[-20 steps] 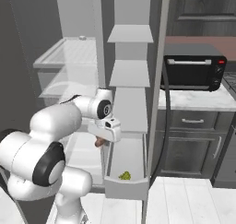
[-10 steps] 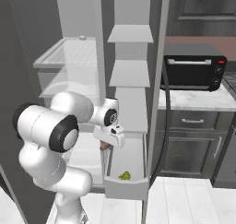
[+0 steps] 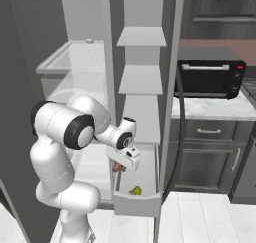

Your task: Take the broccoli and potato from the fridge shelf and place them in the freezer drawer to begin freezing them.

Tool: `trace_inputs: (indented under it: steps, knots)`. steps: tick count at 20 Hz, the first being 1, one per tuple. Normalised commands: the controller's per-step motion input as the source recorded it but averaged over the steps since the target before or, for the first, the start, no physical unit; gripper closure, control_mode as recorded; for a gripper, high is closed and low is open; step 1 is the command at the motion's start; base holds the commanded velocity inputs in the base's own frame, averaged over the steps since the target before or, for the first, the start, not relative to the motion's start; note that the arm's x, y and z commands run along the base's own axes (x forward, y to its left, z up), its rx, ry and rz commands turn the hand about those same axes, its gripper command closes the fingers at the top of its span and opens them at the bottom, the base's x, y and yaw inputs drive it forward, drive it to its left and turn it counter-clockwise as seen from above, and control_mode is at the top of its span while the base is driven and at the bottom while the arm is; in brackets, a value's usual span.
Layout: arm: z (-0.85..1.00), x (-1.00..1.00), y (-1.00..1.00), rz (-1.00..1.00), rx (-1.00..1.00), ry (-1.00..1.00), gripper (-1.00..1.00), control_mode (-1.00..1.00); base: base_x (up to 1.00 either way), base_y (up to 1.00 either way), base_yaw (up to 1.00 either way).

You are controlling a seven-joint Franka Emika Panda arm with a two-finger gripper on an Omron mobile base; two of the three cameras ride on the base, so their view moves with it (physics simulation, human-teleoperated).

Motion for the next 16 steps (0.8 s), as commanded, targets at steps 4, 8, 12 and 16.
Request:
trace_inputs:
  steps: [4,8,12,16]
  knots:
    - [-0.43,0.37,-0.19,0.00,0.07,0.03,1.00,-1.00,0.00,0.00,0.00]
    - [-0.52,0.45,-0.10,0.00,0.04,0.04,1.00,-1.00,0.00,0.00,0.00]
    - [-0.53,0.45,-0.10,0.00,0.02,0.02,1.00,-1.00,0.00,0.00,0.00]
    - [-0.56,0.35,-0.10,0.00,0.02,0.01,1.00,-1.00,0.00,0.00,0.00]
